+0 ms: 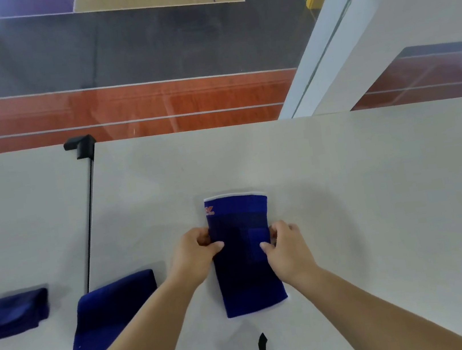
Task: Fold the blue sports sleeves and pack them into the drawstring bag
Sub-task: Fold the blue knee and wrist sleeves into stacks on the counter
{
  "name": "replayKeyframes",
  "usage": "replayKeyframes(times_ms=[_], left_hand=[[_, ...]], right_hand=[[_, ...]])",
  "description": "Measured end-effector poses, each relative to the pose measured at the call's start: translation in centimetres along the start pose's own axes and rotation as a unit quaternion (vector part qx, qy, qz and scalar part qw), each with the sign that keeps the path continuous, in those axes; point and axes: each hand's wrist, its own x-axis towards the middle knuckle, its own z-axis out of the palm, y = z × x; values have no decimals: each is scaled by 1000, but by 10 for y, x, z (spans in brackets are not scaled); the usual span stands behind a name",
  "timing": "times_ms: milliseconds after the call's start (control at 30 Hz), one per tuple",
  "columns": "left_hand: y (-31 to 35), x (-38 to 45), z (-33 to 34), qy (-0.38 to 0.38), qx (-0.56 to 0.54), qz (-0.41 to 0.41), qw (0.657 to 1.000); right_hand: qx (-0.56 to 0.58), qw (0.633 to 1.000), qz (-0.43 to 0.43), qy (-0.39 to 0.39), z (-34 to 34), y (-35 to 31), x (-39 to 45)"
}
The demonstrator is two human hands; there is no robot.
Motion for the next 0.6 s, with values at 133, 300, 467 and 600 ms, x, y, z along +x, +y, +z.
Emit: replayKeyframes(times_ms=[133,300,467,600], left_hand=[[3,-11,2,-12,23,4,1000],[5,-21,3,-39,30,-1,999],[11,-30,1,-6,-74,0,997],[25,-39,0,18,-144,33,989]], right_hand=[[53,997,38,-51,-4,0,3],[23,993,46,-107,-7,2,7],[125,988,30,-89,-22,4,0],[216,975,-44,-23,-43,-1,-10]])
